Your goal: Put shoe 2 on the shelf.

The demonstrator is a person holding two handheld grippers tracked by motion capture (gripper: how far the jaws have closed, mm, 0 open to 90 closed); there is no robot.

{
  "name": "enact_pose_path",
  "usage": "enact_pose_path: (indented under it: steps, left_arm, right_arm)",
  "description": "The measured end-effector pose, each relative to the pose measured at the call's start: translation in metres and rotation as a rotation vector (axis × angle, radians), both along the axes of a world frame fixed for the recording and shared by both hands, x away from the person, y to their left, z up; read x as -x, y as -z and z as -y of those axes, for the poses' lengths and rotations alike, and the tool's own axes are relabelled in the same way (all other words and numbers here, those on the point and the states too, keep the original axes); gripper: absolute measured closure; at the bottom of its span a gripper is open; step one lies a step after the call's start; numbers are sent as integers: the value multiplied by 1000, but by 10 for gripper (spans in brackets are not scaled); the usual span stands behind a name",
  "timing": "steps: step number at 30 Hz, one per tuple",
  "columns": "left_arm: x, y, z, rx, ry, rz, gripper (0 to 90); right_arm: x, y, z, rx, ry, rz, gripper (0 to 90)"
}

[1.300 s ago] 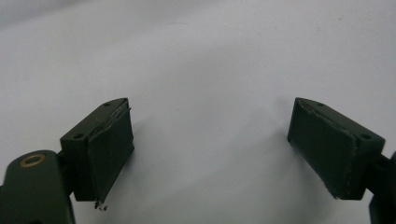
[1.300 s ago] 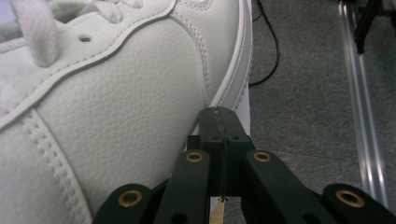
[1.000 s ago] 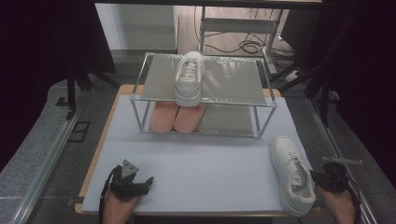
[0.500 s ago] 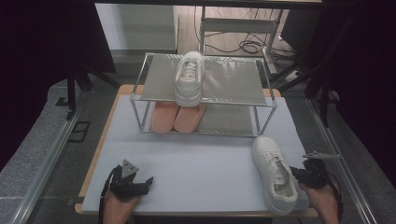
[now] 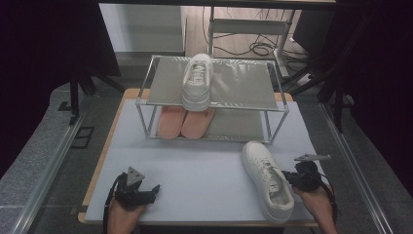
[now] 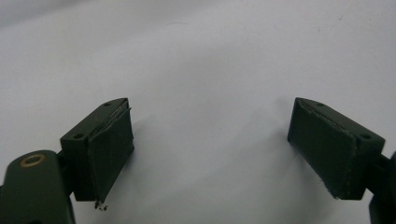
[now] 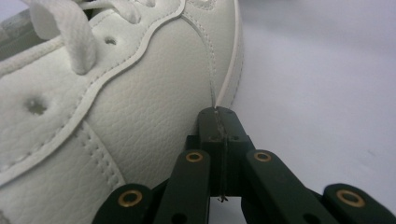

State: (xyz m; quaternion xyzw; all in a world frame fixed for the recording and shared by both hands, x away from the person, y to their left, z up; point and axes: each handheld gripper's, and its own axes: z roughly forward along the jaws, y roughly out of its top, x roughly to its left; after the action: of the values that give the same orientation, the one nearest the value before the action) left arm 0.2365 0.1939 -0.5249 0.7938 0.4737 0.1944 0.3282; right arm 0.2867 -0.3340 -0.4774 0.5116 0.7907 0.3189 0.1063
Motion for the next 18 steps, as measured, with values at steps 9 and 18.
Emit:
enact_pose_path:
  steps: [9, 18]
  left_arm:
    - [0, 0, 0, 0, 0, 1, 141]
    - [0, 0, 0, -4, 1, 2, 142]
  right_arm:
    - [-12, 1, -38, -4, -89, 0, 900]
    - [-31, 1, -75, -30, -163, -24, 900]
